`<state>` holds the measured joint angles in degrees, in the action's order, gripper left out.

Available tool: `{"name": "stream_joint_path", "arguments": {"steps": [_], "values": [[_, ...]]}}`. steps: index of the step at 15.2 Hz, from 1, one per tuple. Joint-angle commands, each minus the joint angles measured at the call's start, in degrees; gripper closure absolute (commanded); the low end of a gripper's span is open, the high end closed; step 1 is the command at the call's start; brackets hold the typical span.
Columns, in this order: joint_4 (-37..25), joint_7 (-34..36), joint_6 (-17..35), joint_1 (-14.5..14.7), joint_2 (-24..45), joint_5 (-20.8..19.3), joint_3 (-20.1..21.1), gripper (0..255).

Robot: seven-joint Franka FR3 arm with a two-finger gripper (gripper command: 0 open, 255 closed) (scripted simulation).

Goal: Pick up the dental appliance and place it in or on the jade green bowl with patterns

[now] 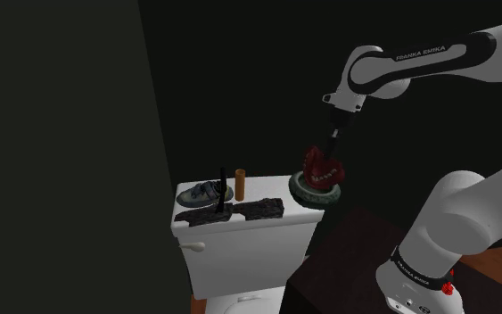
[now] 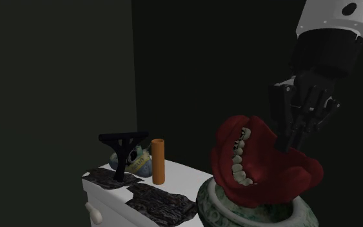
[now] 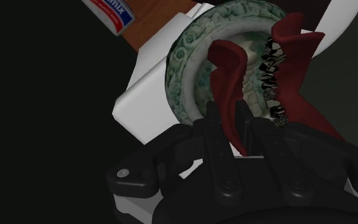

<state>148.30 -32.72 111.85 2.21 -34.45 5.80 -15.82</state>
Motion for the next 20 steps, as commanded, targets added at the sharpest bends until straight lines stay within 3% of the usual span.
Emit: {"name": "stream_joint_path", "arguments": {"steps": [1, 2, 3, 8, 12, 20], "values": [[0.0, 0.0, 0.0, 0.0, 0.0, 0.0, 0.0, 255], [0.0, 0.0, 0.0, 0.0, 0.0, 0.0, 0.0, 255], [0.0, 0.0, 0.0, 0.0, 0.0, 0.0, 0.0, 0], [0.0, 0.0, 0.0, 0.0, 0.0, 0.0, 0.0, 0], [-6.6, 0.3, -7.6, -0.5, -1.0, -0.7, -0.4, 0], [-6.6, 0.3, -7.6, -0.5, -1.0, -0.7, -0.4, 0]]}}
